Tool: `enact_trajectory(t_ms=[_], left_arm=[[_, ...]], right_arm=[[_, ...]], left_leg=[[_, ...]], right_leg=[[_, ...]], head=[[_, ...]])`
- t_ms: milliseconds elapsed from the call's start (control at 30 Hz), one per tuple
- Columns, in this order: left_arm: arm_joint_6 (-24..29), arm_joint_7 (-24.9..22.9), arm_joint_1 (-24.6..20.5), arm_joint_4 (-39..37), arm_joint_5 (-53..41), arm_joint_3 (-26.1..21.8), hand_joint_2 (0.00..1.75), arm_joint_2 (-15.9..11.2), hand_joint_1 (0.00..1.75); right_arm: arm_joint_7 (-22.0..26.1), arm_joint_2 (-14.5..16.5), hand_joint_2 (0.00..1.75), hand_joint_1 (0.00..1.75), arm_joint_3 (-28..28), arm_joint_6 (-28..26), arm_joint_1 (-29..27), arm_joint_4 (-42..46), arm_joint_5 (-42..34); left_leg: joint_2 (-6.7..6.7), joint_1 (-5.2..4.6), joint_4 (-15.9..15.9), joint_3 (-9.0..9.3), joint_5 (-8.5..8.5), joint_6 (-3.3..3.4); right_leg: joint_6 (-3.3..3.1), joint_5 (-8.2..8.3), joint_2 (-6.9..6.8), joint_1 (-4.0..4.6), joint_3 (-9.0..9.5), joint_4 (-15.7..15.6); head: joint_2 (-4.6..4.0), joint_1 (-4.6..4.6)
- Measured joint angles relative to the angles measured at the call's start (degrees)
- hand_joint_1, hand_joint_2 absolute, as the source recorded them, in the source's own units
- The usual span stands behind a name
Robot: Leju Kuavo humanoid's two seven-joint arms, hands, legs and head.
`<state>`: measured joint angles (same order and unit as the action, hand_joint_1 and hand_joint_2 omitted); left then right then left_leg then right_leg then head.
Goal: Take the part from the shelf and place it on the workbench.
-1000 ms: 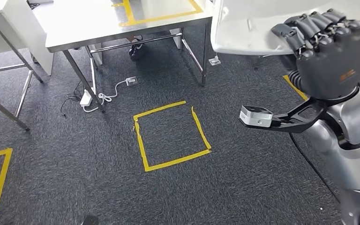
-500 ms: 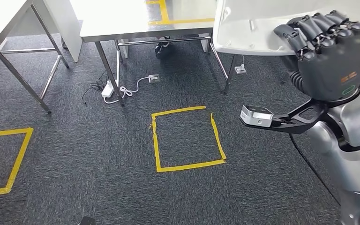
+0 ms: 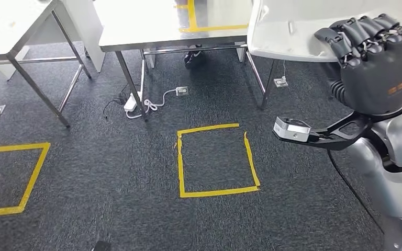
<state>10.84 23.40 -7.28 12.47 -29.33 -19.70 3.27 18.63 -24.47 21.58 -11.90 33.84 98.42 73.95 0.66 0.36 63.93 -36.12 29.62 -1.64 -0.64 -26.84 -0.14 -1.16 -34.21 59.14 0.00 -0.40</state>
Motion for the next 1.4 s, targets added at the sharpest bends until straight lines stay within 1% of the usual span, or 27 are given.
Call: enact_trajectory(t_ms=[67,100,133,167,233,267,333,433,500,600,633,667,733,767,800,833,867,933,1000,1100,1133,1167,1200,1267,1300,1333,1400], left_arm=[[-0.02,-0.01,0.03,-0.01,-0.03,-0.01,1.75,0.03,0.00],[-0.08,-0.02,0.08,-0.01,-0.03,-0.02,1.75,0.03,0.00],[-0.16,-0.02,0.13,-0.02,-0.03,-0.02,1.75,0.03,0.00],[-0.26,-0.02,0.16,-0.02,-0.03,-0.02,1.75,0.03,0.00],[-0.38,-0.02,0.14,-0.02,-0.05,-0.02,1.75,0.01,0.00],[-0.39,-0.03,0.10,-0.01,-0.09,-0.03,1.75,-0.02,0.00],[-0.42,-0.04,0.01,-0.01,-0.29,-0.04,1.75,-0.07,0.00],[-0.49,-0.04,0.04,0.00,-0.63,-0.04,1.75,0.02,0.00],[-0.55,-0.03,0.03,0.01,-0.67,-0.06,1.75,0.12,0.00],[-0.57,-0.02,0.10,0.00,-0.68,-0.22,1.75,0.16,0.00],[-0.57,-0.02,0.18,-0.01,-0.68,-0.27,1.75,0.17,0.00],[-0.57,-0.02,0.24,-0.02,-0.68,-0.32,1.75,0.21,0.00],[-0.57,-0.01,0.28,-0.03,-0.69,-0.34,1.75,0.34,0.00],[-0.57,-0.01,0.27,-0.03,-0.69,-0.37,1.75,0.40,0.00],[-0.57,-0.01,0.25,-0.03,-0.70,-0.39,1.75,0.43,0.00],[-0.57,-0.01,0.25,-0.04,-0.70,-0.42,1.75,0.44,0.00],[-0.57,0.00,0.25,-0.04,-0.70,-0.44,1.75,0.43,0.00],[-0.57,0.01,0.22,-0.02,-0.72,-0.45,1.75,0.38,0.00],[-0.57,0.05,0.12,0.01,-0.80,-0.45,1.75,0.38,0.00],[-0.57,0.03,0.22,-0.01,-1.08,-0.45,1.75,0.43,0.00],[-0.57,-0.03,0.29,-0.03,-1.13,-0.45,1.75,0.43,0.00],[-0.57,-0.09,0.34,-0.04,-1.17,-0.45,1.75,0.42,0.00],[-0.58,-0.14,0.36,-0.05,-1.22,-0.45,1.75,0.39,0.00],[-0.60,-0.20,0.39,-0.08,-1.30,-0.46,1.75,0.34,0.00],[-0.63,-0.22,0.40,-0.11,-1.34,-0.46,1.75,0.32,0.00],[-0.67,-0.24,0.41,-0.14,-1.40,-0.47,1.75,0.31,0.00],[-0.74,-0.24,0.37,-0.18,-1.56,-0.48,1.75,0.31,0.00]], right_arm=[[-0.27,0.02,1.75,1.75,-0.05,-0.16,-0.03,0.00,0.15],[-0.35,0.03,1.75,1.75,-0.05,-0.17,-0.06,0.00,0.19],[-0.42,0.04,1.75,1.75,-0.05,-0.19,-0.08,0.00,0.21],[-0.46,0.05,1.75,1.75,-0.07,-0.19,-0.07,0.00,0.21],[-0.59,0.15,1.75,1.75,-0.14,-0.18,0.01,0.00,0.20],[-0.67,0.21,1.75,1.75,-0.18,-0.12,0.08,0.00,0.17],[-0.81,0.32,1.75,1.75,-0.36,0.38,0.10,0.00,-0.32],[-0.69,0.36,1.75,1.75,-1.06,1.51,-0.09,0.02,-2.27],[-0.42,0.35,1.75,1.75,-1.50,2.23,0.22,0.04,-3.71],[0.10,0.34,1.75,1.75,-1.73,3.27,0.40,0.04,-5.19],[0.26,0.34,1.75,1.75,-1.78,3.46,0.36,0.04,-5.49],[0.35,0.35,1.75,1.75,-1.86,3.54,0.36,0.04,-5.70],[0.39,0.34,1.75,1.75,-2.15,3.55,0.43,0.04,-5.96],[0.38,0.35,1.75,1.75,-2.29,3.56,0.47,0.03,-6.04],[0.39,0.35,1.75,1.75,-2.38,3.59,0.51,0.03,-6.09],[0.38,0.35,1.75,1.75,-2.44,3.62,0.51,0.02,-6.11],[0.38,0.36,1.75,1.75,-2.48,3.64,0.53,0.02,-6.12],[0.38,0.36,1.75,1.75,-2.53,3.62,0.54,0.03,-6.13],[0.38,0.37,1.75,1.75,-2.54,3.57,0.64,0.04,-6.12],[0.22,0.38,1.75,1.75,-2.54,3.45,0.45,0.04,-6.01],[0.14,0.38,1.75,1.75,-2.54,3.26,0.23,0.04,-5.84],[0.06,0.38,1.75,1.75,-2.54,2.98,0.02,0.04,-5.61],[-0.03,0.38,1.75,1.75,-2.54,2.63,-0.12,0.04,-5.27],[-0.26,0.37,1.75,1.75,-2.54,2.00,-0.23,0.04,-4.63],[-0.38,0.37,1.75,1.75,-2.54,1.76,-0.23,0.04,-4.33],[-0.47,0.36,1.75,1.75,-2.54,1.60,-0.22,0.04,-4.08],[-0.65,0.31,1.75,1.75,-2.55,1.28,-0.20,0.04,-3.60]], left_leg=[[-0.20,0.04,7.68,-4.15,2.85,-0.27],[-0.23,0.04,10.59,-5.96,3.38,-0.27],[-0.25,0.02,11.61,-6.90,2.83,-0.14],[-0.25,-0.02,10.33,-6.65,1.21,0.10],[-0.30,-0.27,2.95,-3.54,-3.23,0.95],[-0.36,-0.49,-0.72,-1.74,-4.48,1.37],[-0.43,-0.89,-4.54,0.15,-4.81,2.01],[-0.21,-0.76,-5.73,1.55,-4.32,2.85],[-0.08,-0.50,-6.20,2.80,-3.98,3.43],[-0.04,-0.45,-6.18,3.60,-3.07,3.75],[-0.01,-0.45,-6.13,3.91,-2.69,3.71],[0.01,-0.44,-6.07,4.34,-2.27,3.62],[0.06,-0.40,-6.00,5.46,-1.23,3.31],[0.10,-0.44,-5.93,6.02,-0.72,3.04],[0.12,-0.49,-5.93,6.34,-0.27,2.70],[0.10,-0.55,-5.92,6.53,0.06,2.34],[0.09,-0.62,-5.80,6.82,0.21,1.98],[0.01,-0.65,-4.43,6.68,0.13,1.38],[-0.11,-0.55,-0.01,4.38,0.54,0.85],[-0.26,-0.24,9.13,-2.36,4.34,0.19],[-0.28,-0.19,10.41,-3.94,5.04,0.11],[-0.30,-0.15,10.01,-4.69,4.61,0.12],[-0.32,-0.13,7.53,-4.40,2.71,0.21],[-0.41,-0.17,-0.14,-2.43,-3.07,0.58],[-0.48,-0.26,-3.10,-1.63,-4.83,0.88],[-0.53,-0.38,-4.73,-1.12,-5.82,1.23],[-0.53,-0.51,-5.31,-0.58,-5.63,1.99]], right_leg=[[-0.45,-0.47,-0.04,0.10,0.40,0.00],[-0.55,-0.75,-0.01,0.18,0.63,0.01],[-0.57,-1.06,0.03,0.25,0.97,0.01],[-0.52,-1.42,0.06,0.33,1.42,0.01],[-0.33,-2.18,0.06,0.40,2.51,-0.03],[-0.12,-2.55,0.08,0.49,2.89,-0.04],[0.53,-2.80,0.09,0.52,3.30,-0.20],[1.54,-2.42,0.11,0.48,3.66,0.42],[1.92,-3.74,0.14,0.39,1.92,4.02],[2.67,-7.19,0.17,0.26,-5.05,13.73],[2.85,-7.17,0.16,0.24,-6.72,15.01],[2.93,-5.83,0.15,0.23,-7.24,14.09],[2.69,-0.21,0.10,0.22,-5.32,6.77],[2.42,1.61,0.07,0.35,-4.10,3.07],[2.06,2.50,0.03,0.51,-3.13,0.52],[1.71,2.76,0.03,0.67,-2.69,-0.65],[1.32,2.30,0.06,0.78,-2.53,-0.69],[0.48,2.67,0.21,0.58,-1.69,-0.88],[-0.30,2.04,0.21,0.38,-0.55,-1.05],[-0.69,0.81,0.22,0.36,0.72,-1.12],[-0.66,0.36,0.29,0.36,1.21,-1.12],[-0.58,-0.13,0.35,0.35,1.80,-1.12],[-0.47,-0.66,0.38,0.34,2.51,-1.12],[-0.09,-1.79,0.39,0.37,3.79,-1.04],[0.19,-2.29,0.43,0.43,4.20,-1.04],[0.54,-2.67,0.47,0.48,4.42,-1.15],[1.33,-2.78,0.55,0.59,4.80,-1.13]], head=[[0.00,-0.08],[0.00,-0.08],[0.00,-0.08],[0.00,-0.08],[0.00,-0.07],[0.00,-0.06],[0.00,-0.06],[0.00,-0.02],[0.00,0.22],[0.00,0.45],[0.00,0.46],[0.00,0.46],[0.00,0.49],[0.00,0.49],[0.00,0.51],[0.00,0.55],[0.00,0.57],[0.00,0.60],[0.00,0.43],[0.00,0.30],[0.00,0.29],[0.00,0.28],[0.00,0.29],[0.00,0.29],[0.00,0.30],[0.00,0.28],[0.00,0.32]])
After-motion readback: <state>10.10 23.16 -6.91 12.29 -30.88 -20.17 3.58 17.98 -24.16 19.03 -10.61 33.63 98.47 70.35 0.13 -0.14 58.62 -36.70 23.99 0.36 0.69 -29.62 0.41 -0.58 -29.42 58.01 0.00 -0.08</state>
